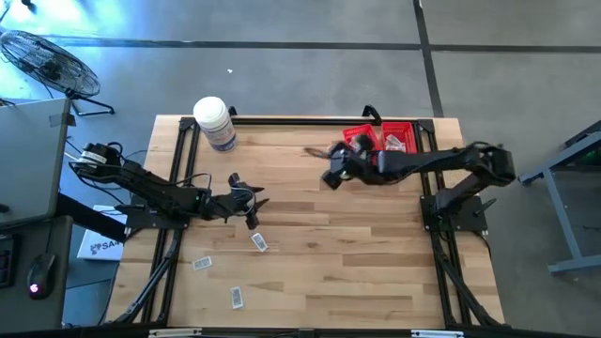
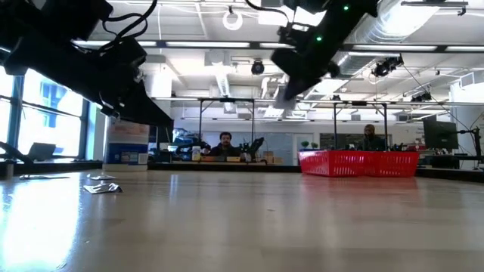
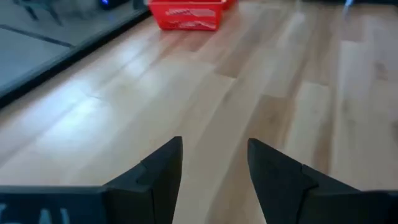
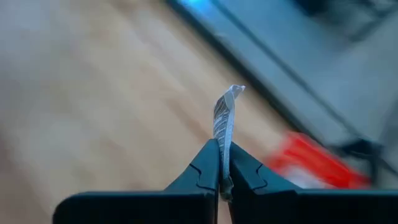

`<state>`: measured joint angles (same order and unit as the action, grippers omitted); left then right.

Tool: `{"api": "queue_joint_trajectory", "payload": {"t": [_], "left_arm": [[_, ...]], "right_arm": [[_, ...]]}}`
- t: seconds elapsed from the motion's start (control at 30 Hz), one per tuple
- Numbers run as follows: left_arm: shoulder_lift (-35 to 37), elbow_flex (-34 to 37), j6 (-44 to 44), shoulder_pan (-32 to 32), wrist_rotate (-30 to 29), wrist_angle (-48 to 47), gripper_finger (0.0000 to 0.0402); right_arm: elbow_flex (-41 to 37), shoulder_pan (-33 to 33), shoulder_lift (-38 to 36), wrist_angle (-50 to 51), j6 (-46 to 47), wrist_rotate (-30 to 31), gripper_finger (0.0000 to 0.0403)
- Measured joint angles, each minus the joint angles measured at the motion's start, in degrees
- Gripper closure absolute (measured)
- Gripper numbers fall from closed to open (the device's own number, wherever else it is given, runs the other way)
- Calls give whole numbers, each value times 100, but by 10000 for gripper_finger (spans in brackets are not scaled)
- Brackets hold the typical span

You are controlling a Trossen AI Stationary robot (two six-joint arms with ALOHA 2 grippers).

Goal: Pick & Place First Aid Supplies
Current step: Put the towelette pack into the left red bin

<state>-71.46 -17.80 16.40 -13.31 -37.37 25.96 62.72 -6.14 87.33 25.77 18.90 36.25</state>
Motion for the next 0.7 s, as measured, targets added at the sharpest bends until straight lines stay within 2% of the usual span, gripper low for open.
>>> {"api": "queue_joint_trajectory", "payload": {"t": [0.13, 0.3, 0.43, 0.53, 0.7], "left_arm": [[0, 0, -158, 344, -57, -1, 223], [0, 0, -293, 1183, 225, -52, 223], [0, 0, -462, 1940, 761, 50, 223], [0, -2, -459, 2436, 1070, 216, 223], [0, -40, -541, 2876, 1778, 746, 223]], "right_arm": [[-12, -516, -270, 655, 5, 462, 399], [-326, -1364, -240, 572, -388, 653, 400], [-509, -1964, -67, 507, -603, 439, 399], [-555, -2304, 105, 399, -611, 22, 400], [-555, -2746, 479, 192, -622, -316, 399]]}}
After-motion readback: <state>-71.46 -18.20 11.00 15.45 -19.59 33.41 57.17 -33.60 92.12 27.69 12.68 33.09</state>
